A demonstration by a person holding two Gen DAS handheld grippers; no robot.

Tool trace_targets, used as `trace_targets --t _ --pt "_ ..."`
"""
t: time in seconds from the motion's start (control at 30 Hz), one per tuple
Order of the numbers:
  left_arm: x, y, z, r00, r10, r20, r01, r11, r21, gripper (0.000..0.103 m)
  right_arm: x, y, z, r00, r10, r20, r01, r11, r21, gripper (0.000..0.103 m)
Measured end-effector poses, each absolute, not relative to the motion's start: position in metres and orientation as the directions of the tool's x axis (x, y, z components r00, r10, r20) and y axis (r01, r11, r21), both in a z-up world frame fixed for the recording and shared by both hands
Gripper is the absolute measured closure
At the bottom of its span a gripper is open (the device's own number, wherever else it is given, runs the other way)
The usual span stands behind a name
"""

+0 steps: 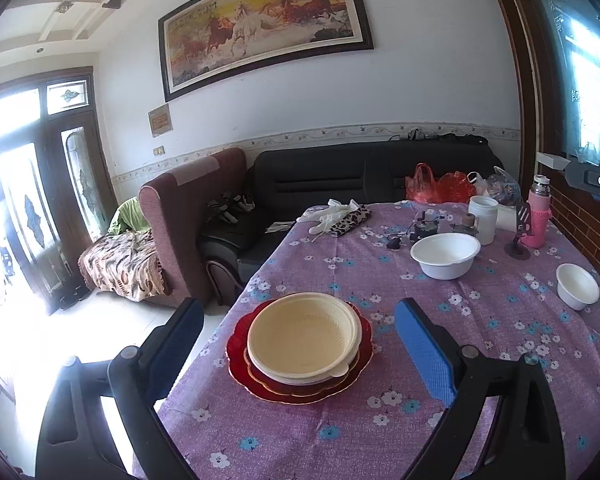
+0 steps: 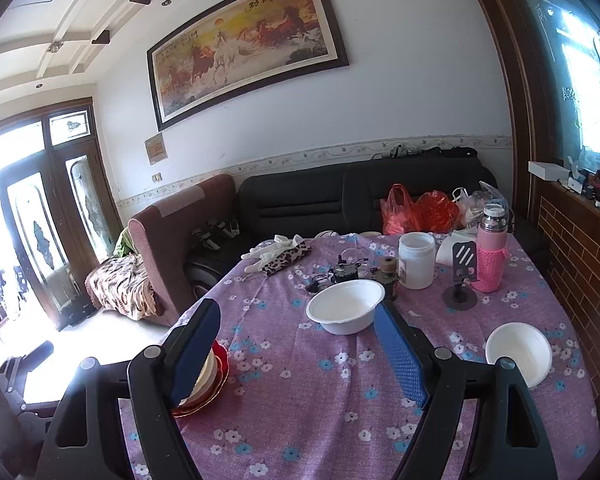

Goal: Organize plates and bowls
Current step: 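Move both grippers to the white foam bowl beside the motors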

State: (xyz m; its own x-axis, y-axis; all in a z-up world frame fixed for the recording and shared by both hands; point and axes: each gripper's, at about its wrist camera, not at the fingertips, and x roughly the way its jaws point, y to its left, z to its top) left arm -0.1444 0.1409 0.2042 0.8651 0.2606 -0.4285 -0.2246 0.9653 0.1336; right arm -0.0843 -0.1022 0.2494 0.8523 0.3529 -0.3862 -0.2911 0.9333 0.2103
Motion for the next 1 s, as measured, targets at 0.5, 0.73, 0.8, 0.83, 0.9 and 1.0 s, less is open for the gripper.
trace_targets --t 0.5,0.73,0.8,0.83,0.9,1.0 --pt "-0.114 0.161 0.283 0.871 -0.141 -0.471 0.046 0.977 -0.207 0.006 -0.080 -0.193 0.334 0.930 0.124 -0.347 -0.106 0.992 0.071 0.020" --pt "-0.068 0.149 0.329 0.867 -0.167 -0.469 0.079 0.976 -0.203 0.006 -0.057 -0.224 0.413 0.951 -0.010 -0.308 0.018 1.000 0.022 0.016" --pt "-0.053 0.149 0.346 0.883 -0.123 -0.452 0.049 0.984 -0.170 0.006 -0.045 -0.224 0.434 0.954 -0.026 -0.298 0.033 0.999 0.018 0.016" --pt "-0.046 0.148 0.354 0.893 -0.086 -0.441 0.024 0.989 -0.143 0.006 -0.038 -0.224 0.443 0.953 -0.026 -0.301 0.034 0.999 0.020 0.016" --pt "-0.029 0.148 0.371 0.904 -0.008 -0.428 -0.031 0.996 -0.084 0.006 -0.020 -0.221 0.463 0.951 -0.029 -0.308 0.037 0.999 0.023 0.016" --pt "-0.001 0.156 0.395 0.898 0.088 -0.430 -0.125 0.991 -0.058 0.006 0.008 -0.217 0.496 0.949 -0.041 -0.312 0.055 0.998 0.038 0.016"
